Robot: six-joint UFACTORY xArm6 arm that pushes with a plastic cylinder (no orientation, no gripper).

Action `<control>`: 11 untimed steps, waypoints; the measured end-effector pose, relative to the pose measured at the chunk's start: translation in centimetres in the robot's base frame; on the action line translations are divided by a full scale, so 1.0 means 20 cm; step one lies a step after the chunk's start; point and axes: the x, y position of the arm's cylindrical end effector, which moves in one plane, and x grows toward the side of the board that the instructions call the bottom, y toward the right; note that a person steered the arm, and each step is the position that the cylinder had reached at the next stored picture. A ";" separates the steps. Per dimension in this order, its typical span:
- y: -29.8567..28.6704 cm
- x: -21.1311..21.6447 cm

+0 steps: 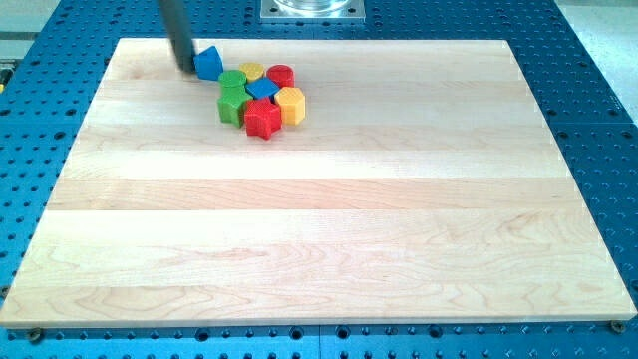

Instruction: Move the blue triangle to the top right of the yellow hexagon

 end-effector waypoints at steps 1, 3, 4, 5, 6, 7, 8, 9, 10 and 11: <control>0.28 -0.05; -0.11 0.23; 0.14 0.13; 0.15 0.05; 0.38 0.03; 0.74 0.05; 0.81 -0.02; 0.83 0.08; 0.80 0.23; 1.00 0.25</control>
